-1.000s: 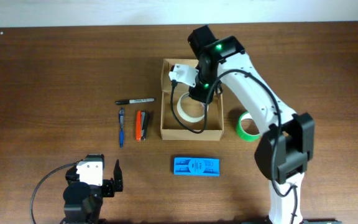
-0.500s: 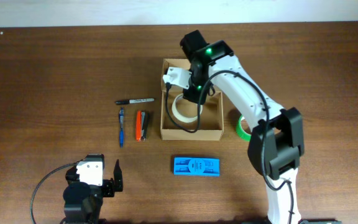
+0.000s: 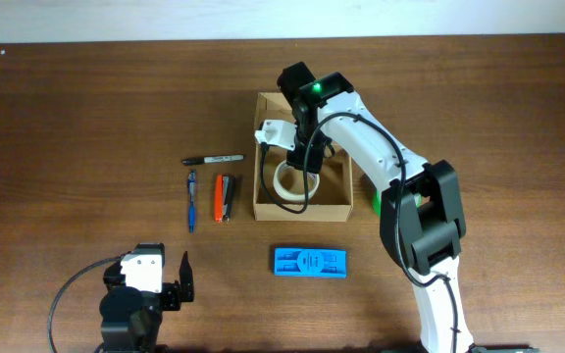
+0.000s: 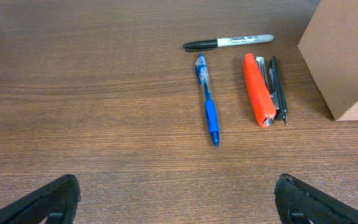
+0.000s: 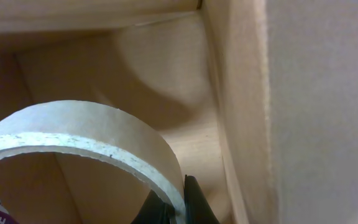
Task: Pack container
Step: 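Carry the white tape roll into the box and release it, then move right gripper to the green tape roll and grasp its rim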
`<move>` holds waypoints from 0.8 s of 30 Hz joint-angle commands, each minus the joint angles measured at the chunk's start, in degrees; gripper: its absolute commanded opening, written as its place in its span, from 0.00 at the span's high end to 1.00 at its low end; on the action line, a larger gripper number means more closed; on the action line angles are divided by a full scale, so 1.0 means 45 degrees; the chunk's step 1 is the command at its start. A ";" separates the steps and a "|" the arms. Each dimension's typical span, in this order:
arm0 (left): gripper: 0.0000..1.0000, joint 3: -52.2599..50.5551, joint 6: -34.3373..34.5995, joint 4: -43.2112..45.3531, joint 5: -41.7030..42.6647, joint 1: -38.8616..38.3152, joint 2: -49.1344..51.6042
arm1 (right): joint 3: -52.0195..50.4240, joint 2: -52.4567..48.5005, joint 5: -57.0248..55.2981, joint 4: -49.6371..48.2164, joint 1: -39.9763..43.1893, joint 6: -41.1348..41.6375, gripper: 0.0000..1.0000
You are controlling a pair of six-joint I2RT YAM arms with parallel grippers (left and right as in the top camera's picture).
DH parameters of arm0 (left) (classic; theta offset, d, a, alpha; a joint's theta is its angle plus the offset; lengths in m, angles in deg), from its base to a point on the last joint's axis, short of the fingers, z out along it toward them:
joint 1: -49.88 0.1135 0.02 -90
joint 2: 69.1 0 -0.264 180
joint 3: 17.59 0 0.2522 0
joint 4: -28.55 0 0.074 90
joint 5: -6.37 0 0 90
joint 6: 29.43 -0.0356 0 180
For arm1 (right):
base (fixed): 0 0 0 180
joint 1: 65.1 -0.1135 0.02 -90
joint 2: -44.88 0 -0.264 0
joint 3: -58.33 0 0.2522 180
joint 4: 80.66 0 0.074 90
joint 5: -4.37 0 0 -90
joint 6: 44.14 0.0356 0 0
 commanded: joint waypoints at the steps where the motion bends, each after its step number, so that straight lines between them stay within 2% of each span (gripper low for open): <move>1: 0.00 -0.0092 -0.0282 -0.0005 0.0058 0.0083 -0.0107 | -0.0102 -0.0121 -0.0058 0.0053 -0.0058 -0.0097 0.94; 3: 0.00 -0.0092 -0.0282 -0.0005 0.0058 0.0083 -0.0107 | -0.0102 -0.0121 -0.0058 0.0053 -0.0058 -0.0097 0.83; 4: 0.00 -0.0092 -0.0282 -0.0005 0.0058 0.0083 -0.0107 | -0.0102 -0.0121 -0.0058 0.0053 -0.0058 -0.0097 0.82; 17: 0.00 -0.0092 -0.0282 -0.0005 0.0058 0.0083 -0.0107 | 0.0015 0.0049 -0.0034 0.0146 -0.0068 -0.0087 0.71; 24: 0.00 -0.0092 -0.0282 -0.0005 0.0058 0.0083 -0.0107 | 0.1307 0.1253 0.1025 0.1083 -0.0068 -0.0078 0.67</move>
